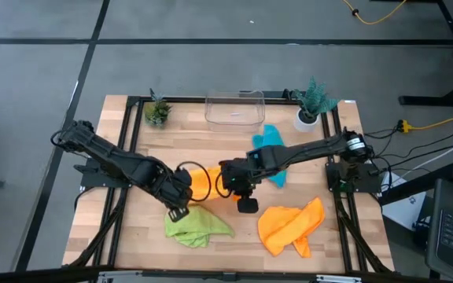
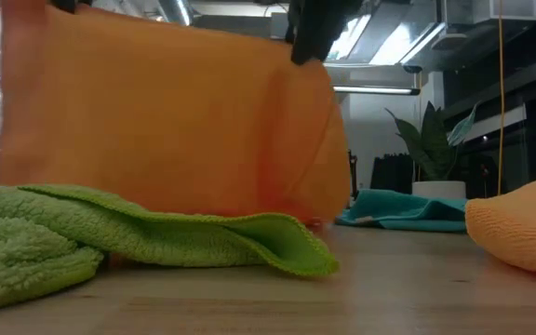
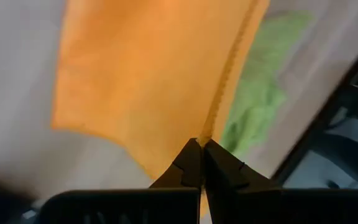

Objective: Fold microfiber towels
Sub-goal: Fold the orange towel

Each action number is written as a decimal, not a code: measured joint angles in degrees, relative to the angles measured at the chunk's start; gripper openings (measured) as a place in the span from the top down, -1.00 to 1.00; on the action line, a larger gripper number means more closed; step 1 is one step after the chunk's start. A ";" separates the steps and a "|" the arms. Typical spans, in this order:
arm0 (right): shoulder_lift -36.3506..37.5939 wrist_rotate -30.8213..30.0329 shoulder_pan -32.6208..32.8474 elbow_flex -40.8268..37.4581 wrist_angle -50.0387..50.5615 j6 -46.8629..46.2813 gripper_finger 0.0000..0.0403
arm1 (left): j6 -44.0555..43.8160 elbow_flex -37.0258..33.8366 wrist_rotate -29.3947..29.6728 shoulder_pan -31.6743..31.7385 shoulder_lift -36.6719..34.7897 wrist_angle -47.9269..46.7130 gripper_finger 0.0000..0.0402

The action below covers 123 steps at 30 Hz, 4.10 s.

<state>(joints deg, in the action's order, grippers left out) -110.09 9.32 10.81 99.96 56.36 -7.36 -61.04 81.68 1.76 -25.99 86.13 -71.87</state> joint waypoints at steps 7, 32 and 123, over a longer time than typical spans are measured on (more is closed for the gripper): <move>-1.83 -1.87 -0.37 0.00 -0.52 1.79 0.98 | -3.87 -3.56 0.68 -0.35 0.00 0.87 1.00; -1.85 -6.21 -3.79 -0.02 6.85 -6.20 0.36 | -8.18 -5.50 9.32 0.13 0.00 -3.35 0.58; 9.47 -10.94 4.68 -46.25 -64.94 -29.71 -0.12 | 37.14 -60.64 26.54 -5.18 -39.34 98.37 0.59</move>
<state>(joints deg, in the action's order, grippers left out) -100.62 -1.62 15.49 53.71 -8.58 -37.07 -23.89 21.04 28.30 -31.17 46.78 26.50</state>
